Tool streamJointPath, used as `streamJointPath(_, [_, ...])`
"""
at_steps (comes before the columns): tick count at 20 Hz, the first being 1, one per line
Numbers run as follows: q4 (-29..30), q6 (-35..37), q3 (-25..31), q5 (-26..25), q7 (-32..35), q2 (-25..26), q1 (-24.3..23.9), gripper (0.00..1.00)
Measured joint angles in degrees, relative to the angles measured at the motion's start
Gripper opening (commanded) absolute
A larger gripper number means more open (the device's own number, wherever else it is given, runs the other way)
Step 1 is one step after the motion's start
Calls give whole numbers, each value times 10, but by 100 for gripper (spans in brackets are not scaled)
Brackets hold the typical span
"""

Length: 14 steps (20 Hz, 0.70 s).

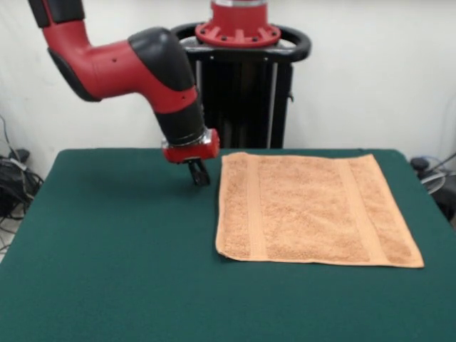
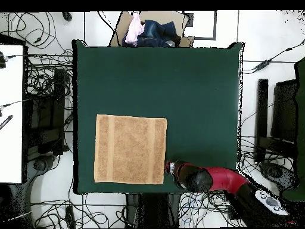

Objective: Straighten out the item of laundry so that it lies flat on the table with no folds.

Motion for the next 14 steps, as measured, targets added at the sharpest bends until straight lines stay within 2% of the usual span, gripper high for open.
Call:
streamJointPath(4, [-9, 42, 29, -4, 0, 11, -26, 0])
streamJointPath(7, [-21, 67, 23, 0, 0, 5, -1, 0])
streamJointPath(10, [-42, 82, -25, 23, 2, -13, 78, 0])
streamJointPath(11, [-55, 90, -55, 35, 6, -20, 125, 0])
streamJointPath(14, [-82, 107, -110, 48, 11, -25, 213, 0])
